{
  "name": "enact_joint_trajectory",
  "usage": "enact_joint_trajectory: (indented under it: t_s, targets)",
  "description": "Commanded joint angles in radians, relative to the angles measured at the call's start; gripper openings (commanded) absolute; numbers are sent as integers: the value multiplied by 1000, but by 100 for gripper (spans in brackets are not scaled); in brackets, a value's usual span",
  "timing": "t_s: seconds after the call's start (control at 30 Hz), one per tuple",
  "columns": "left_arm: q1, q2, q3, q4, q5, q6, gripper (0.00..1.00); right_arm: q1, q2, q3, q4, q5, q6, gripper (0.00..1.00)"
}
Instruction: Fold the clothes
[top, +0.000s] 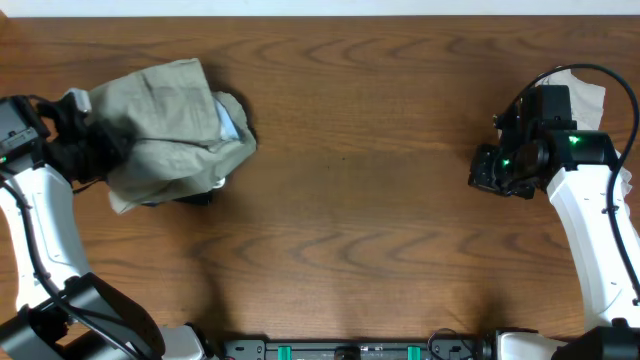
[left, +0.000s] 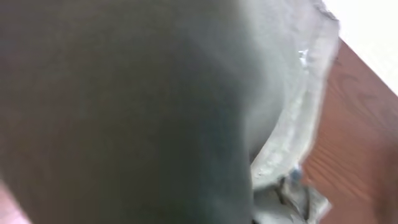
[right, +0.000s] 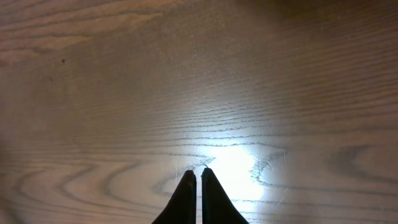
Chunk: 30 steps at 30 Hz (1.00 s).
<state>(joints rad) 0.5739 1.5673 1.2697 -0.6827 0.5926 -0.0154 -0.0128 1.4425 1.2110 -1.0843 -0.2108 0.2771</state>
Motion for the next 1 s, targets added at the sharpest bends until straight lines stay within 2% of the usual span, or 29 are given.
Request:
enact_joint_trajectory:
  t_s: [0.0, 0.03, 0.07, 0.23, 0.3, 0.37, 0.4, 0.47, 0.53, 0.6, 0.67, 0.77, 0.9, 0.97]
  targets:
    - [53, 6, 14, 27, -94, -128, 71, 0, -8, 7, -9, -2, -13, 5]
    - [66, 5, 19, 29, -77, -140, 95, 0, -8, 7, -12, -2, -13, 5]
    - [77, 5, 23, 27, -64, -143, 98, 0, -8, 7, -14, -2, -13, 5]
    - [142, -17, 64, -21, -49, -144, 98, 0, -8, 7, -28, -2, -13, 5]
    - [165, -35, 87, -19, 20, -144, 98, 0, -8, 7, -28, -2, -13, 6]
    - [180, -50, 132, -19, 156, -143, 99, 0, -8, 7, -27, 5, -13, 6]
    - [179, -53, 146, -19, 198, -143, 93, 0, -8, 7, -27, 6, -13, 7]
    - [164, -58, 172, -19, 285, -135, 62, 0, -8, 7, -19, 6, -13, 7]
    - [119, -58, 181, -13, 301, -121, 26, 0, -8, 7, -3, 5, -12, 8]
    - [53, -51, 177, -15, 270, -32, 12, 0, -8, 7, 18, 5, 1, 8]
    - [-22, -39, 166, -21, 189, 26, 6, 0, -8, 7, 36, 5, 25, 9]
    - [-130, 3, 146, -25, 69, 106, 6, 0, -8, 7, 50, 5, 63, 9]
    - [-212, 127, 139, -42, -166, 103, 6, 0, -8, 7, 48, 0, 86, 8]
    - [-208, 214, 139, -16, -280, 30, 6, 0, -8, 7, 45, -11, 86, 7]
